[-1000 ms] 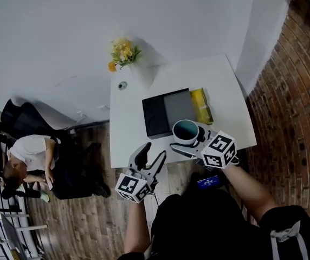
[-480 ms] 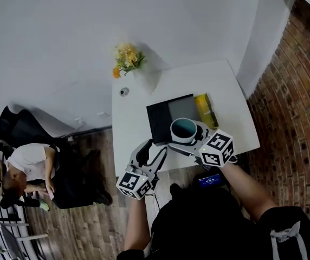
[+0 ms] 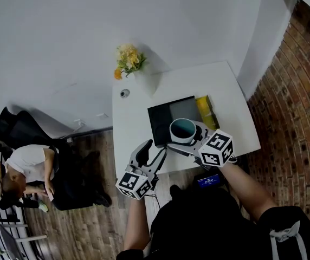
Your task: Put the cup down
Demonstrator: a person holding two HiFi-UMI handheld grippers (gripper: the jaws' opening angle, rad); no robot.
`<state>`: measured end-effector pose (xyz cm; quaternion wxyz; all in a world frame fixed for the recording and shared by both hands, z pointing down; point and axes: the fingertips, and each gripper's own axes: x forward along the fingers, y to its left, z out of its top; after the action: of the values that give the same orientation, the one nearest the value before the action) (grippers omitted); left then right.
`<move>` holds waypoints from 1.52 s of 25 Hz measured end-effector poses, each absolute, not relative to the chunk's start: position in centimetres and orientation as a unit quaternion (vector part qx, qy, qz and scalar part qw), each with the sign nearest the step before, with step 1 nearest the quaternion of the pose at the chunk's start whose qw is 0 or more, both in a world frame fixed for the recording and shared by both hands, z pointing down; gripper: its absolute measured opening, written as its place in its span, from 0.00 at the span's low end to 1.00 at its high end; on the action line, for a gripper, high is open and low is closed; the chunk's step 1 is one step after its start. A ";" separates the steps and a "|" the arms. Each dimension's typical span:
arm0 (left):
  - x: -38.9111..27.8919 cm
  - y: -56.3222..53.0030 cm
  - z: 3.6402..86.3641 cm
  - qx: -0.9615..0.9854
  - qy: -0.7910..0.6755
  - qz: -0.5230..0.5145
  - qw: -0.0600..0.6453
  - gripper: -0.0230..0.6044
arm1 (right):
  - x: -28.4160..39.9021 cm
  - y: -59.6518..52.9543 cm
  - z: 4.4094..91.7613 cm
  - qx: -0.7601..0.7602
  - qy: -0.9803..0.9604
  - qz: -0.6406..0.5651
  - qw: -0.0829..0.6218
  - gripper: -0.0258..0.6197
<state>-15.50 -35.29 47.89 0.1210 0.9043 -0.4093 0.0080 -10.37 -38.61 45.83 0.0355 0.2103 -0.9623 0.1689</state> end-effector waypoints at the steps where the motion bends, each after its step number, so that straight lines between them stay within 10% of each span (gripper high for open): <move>1: -15.5 -35.3 47.9 0.904 -0.409 0.008 0.121 0.43 | -10.4 -38.6 45.8 0.210 -0.962 0.169 0.036 0.64; 38: -19.3 -38.5 50.3 0.879 -0.446 0.030 0.165 0.43 | -16.1 -54.3 55.8 0.251 -0.944 0.184 0.106 0.64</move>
<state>-19.31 -38.51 50.34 0.1646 0.8791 -0.4463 0.0304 -16.12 -54.27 55.78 0.1065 0.2513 -0.9443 0.1838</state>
